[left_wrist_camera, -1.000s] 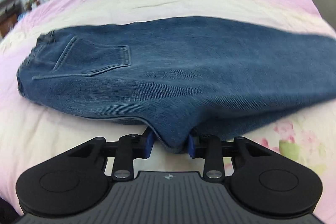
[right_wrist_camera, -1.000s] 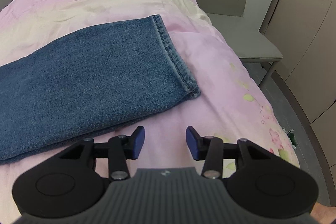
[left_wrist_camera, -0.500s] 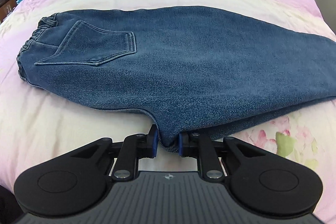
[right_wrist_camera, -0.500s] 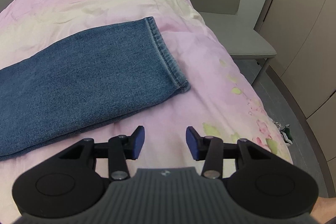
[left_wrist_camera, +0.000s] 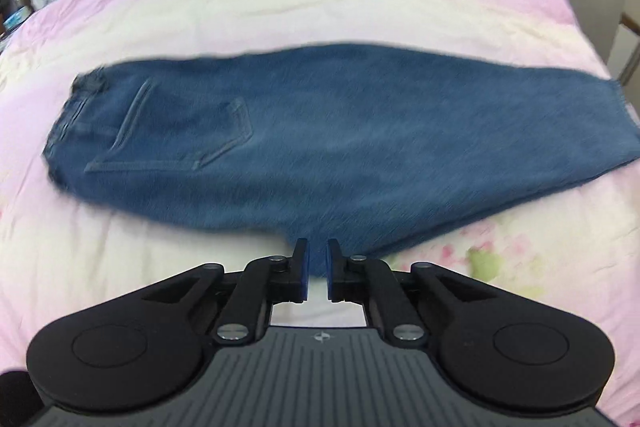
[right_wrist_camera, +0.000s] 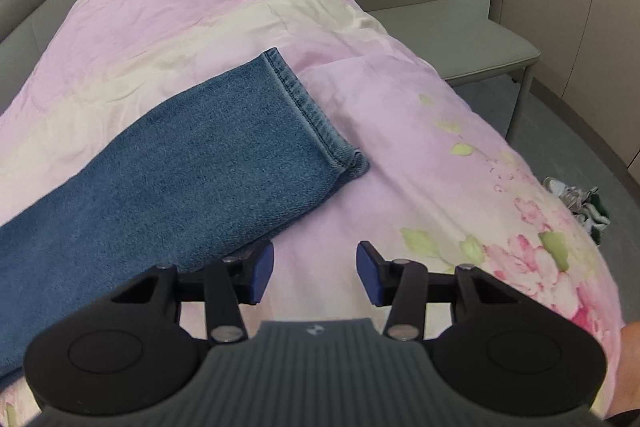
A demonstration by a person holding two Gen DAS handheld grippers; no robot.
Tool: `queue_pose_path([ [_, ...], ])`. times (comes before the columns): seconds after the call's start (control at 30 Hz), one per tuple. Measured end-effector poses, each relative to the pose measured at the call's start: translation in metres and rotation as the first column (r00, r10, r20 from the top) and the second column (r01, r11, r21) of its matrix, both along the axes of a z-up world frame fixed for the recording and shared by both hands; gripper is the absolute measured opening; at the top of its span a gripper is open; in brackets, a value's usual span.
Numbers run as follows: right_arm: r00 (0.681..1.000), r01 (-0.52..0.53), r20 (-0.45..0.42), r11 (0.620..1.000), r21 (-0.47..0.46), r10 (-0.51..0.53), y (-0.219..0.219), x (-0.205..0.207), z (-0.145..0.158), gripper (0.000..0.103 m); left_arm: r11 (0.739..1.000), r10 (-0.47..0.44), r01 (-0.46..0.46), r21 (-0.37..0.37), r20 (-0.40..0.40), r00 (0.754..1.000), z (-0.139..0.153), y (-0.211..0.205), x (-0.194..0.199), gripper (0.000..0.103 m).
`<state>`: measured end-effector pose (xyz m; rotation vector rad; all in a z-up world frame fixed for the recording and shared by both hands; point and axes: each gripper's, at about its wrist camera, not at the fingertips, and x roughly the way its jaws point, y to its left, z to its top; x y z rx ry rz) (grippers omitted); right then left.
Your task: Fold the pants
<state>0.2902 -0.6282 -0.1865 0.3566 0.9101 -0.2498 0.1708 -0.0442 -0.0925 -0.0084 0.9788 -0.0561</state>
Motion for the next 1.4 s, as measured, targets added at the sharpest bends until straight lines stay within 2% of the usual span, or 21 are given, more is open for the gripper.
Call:
queue_pose_path([
  [0.13,0.999,0.039,0.021,0.997,0.074,-0.040,-0.010,0.013,-0.008,0.057,0.986,-0.127,0.125,-0.114,-0.014,0.992,0.016,-0.027,0.029,0.008],
  [0.2,0.997,0.059,0.034,0.990,0.130,-0.064,-0.019,0.017,-0.011,0.057,0.971,-0.190,0.186,-0.150,-0.011,0.982,0.019,-0.047,0.043,0.008],
  [0.37,0.991,0.114,0.041,0.963,0.244,-0.128,-0.041,0.029,-0.025,0.057,0.940,-0.297,0.290,-0.178,-0.017,0.955,0.011,-0.110,0.077,0.010],
  [0.47,0.989,0.122,0.050,0.949,0.289,-0.142,-0.052,0.037,-0.033,0.056,0.908,-0.379,0.368,-0.202,-0.022,0.925,0.001,-0.152,0.092,0.013],
  [0.53,0.986,0.126,0.061,0.938,0.323,-0.154,-0.058,0.042,-0.038,0.055,0.875,-0.457,0.446,-0.189,-0.021,0.889,-0.007,-0.181,0.103,0.014],
  [0.57,0.985,0.131,0.065,0.933,0.336,-0.162,-0.061,0.043,-0.040,0.051,0.858,-0.494,0.483,-0.177,-0.020,0.869,-0.011,-0.195,0.108,0.014],
  [0.7,0.979,0.158,0.062,0.912,0.378,-0.195,-0.071,0.046,-0.052,0.045,0.752,-0.655,0.648,-0.119,-0.033,0.755,-0.021,-0.243,0.120,0.014],
  [0.77,0.977,0.160,0.067,0.905,0.393,-0.202,-0.073,0.046,-0.057,0.045,0.708,-0.706,0.702,-0.082,-0.040,0.707,-0.025,-0.258,0.127,0.014],
  [0.87,0.976,0.158,0.076,0.907,0.391,-0.203,-0.071,0.045,-0.061,0.043,0.650,-0.760,0.758,-0.053,-0.061,0.647,-0.033,-0.274,0.136,0.014],
  [0.97,0.973,0.175,0.074,0.910,0.376,-0.218,-0.069,0.046,-0.059,0.030,0.612,-0.790,0.790,-0.048,-0.089,0.607,-0.042,-0.283,0.142,0.014],
  [1.07,0.973,0.169,0.091,0.921,0.351,-0.214,-0.066,0.044,-0.048,0.020,0.586,-0.808,0.809,-0.049,-0.104,0.580,-0.050,-0.284,0.140,0.014],
  [1.13,0.976,0.146,0.108,0.940,0.309,-0.187,-0.061,0.044,-0.036,0.017,0.578,-0.814,0.815,-0.043,-0.109,0.571,-0.056,-0.286,0.139,0.014],
  [1.4,0.987,0.053,0.145,0.990,0.127,-0.071,-0.027,0.050,0.036,0.014,0.574,-0.815,0.818,-0.043,-0.127,0.565,-0.074,-0.291,0.140,0.013],
])
